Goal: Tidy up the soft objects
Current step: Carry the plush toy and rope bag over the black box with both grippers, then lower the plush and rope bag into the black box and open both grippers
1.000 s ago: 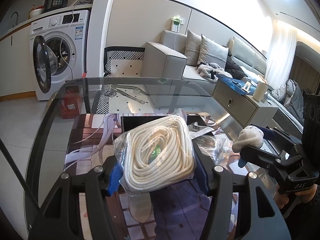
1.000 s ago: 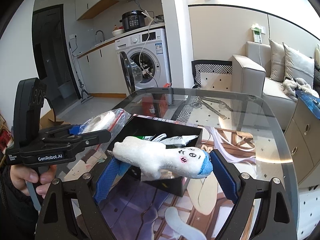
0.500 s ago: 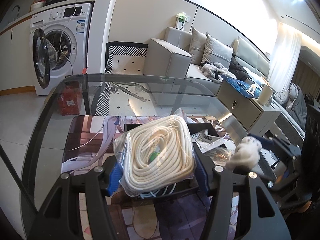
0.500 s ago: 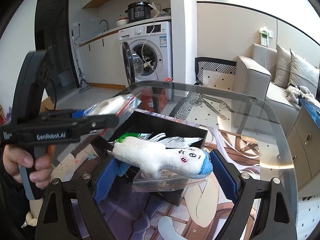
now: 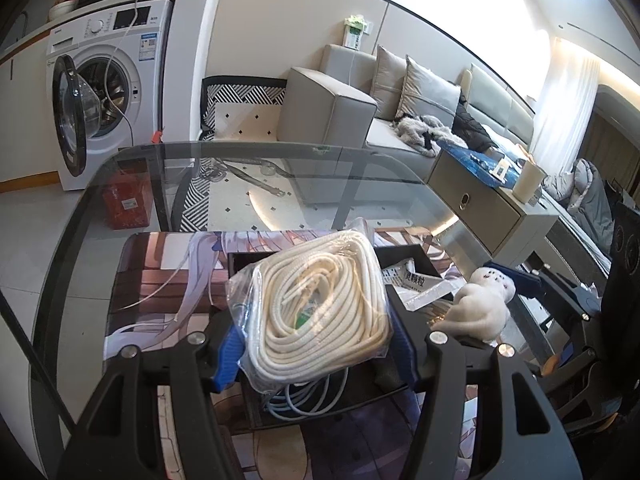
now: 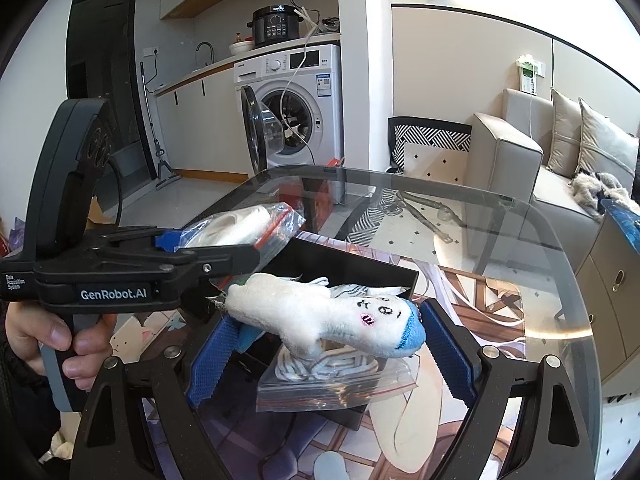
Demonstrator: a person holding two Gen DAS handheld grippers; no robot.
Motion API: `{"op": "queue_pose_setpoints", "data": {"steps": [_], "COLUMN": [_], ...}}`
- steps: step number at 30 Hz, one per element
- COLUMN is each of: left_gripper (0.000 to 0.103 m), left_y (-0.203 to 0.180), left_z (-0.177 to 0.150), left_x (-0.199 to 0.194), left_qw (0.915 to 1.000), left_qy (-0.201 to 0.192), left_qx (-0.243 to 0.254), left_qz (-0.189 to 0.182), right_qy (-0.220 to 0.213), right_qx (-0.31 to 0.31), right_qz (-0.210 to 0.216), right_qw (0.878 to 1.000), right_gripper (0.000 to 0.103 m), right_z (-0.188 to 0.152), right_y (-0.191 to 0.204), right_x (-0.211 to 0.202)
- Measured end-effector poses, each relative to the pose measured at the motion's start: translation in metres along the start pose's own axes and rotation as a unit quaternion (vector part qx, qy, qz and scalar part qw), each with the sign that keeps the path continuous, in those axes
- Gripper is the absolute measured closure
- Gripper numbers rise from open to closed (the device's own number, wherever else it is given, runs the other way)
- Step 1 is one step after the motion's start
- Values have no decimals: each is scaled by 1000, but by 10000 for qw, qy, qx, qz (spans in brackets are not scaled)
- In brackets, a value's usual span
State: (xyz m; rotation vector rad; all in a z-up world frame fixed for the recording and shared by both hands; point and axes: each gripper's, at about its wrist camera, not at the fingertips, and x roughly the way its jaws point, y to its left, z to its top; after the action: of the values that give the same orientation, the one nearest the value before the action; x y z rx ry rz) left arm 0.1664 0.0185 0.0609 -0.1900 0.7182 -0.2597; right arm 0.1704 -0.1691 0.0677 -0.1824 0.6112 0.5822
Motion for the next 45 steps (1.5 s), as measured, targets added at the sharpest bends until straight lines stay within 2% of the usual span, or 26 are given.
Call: {"op": "queue_pose_setpoints", "data": {"steps": [5,7,15,17,27,31,36,45], "left_gripper": [40,35,2,0,0,0,0,0], "left_y": [0,-1,3,6,24,27,26,14], "left_z": [0,0,-2,-3,-10,-12,-15,-25], "left_x": [8,10,-10,-16,-23,-26,-28,-38], "left_qw": [9999,9997,9999,9997,9994,9992,9991,9984], "left_qy": [110,199,-107,-210,-243,-246,-256,-362], "left_qx": [63,96,94,87,-61,-83,-52,90], "left_qz": [22,39,22,42,242,299,343,424], "right_qy": [7,3,64,100,633,646,338,-83], "right_qx": [14,57,4,-76,-439,-339,-399,-206], "right_qz": [-36,-48,-39,-40,12,1,37,-124], "right_qw": [10000,10000,10000,9999,9970,9973,9986,9997], "right_gripper": [13,13,13,13,13,13,3,1], "right_z": [-2,-2,-2,-2,-2,0,0,-11], "right_y": [-2,-5,-6,-3,13,14,15,2], "right_x": [0,0,3,7,50,60,46,6]}}
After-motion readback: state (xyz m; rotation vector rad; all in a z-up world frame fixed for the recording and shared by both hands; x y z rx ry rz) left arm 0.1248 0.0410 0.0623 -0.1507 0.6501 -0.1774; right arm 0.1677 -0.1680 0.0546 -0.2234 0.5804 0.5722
